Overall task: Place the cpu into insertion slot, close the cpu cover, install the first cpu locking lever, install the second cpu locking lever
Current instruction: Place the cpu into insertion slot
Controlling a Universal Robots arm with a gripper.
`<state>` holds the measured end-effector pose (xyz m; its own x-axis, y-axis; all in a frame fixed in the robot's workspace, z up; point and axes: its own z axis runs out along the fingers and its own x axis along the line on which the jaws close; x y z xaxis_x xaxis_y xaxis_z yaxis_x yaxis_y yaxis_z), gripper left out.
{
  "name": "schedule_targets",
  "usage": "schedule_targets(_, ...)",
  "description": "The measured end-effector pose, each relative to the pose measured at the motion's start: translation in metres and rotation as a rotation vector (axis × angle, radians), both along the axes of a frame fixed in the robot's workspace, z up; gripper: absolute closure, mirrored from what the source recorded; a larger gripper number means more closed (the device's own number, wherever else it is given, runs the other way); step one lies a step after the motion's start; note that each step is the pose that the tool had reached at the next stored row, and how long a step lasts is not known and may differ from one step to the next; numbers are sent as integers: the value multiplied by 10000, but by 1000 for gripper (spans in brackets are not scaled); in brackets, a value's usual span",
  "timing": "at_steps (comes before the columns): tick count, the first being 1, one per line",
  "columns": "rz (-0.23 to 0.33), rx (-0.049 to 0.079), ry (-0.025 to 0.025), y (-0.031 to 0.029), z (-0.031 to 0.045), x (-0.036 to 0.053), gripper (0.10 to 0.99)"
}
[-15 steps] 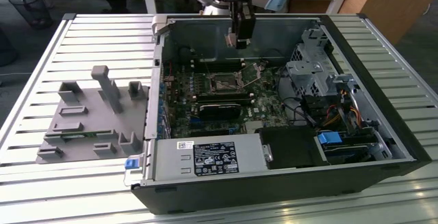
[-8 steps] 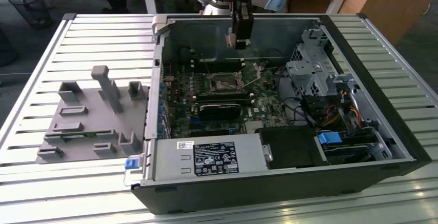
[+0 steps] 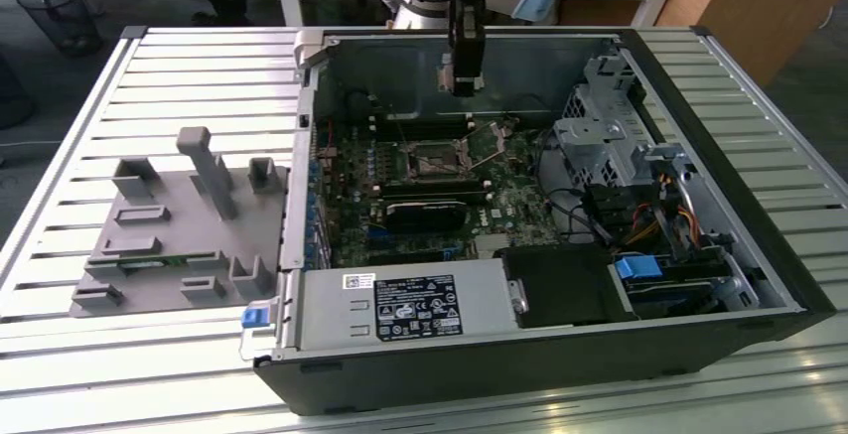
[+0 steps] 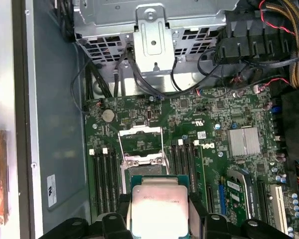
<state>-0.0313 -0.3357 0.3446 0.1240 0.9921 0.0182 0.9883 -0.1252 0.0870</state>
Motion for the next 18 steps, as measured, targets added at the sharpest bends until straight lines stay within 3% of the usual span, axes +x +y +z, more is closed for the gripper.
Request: schedule_targets(18, -1617, 0, 1, 30, -31, 0, 545)
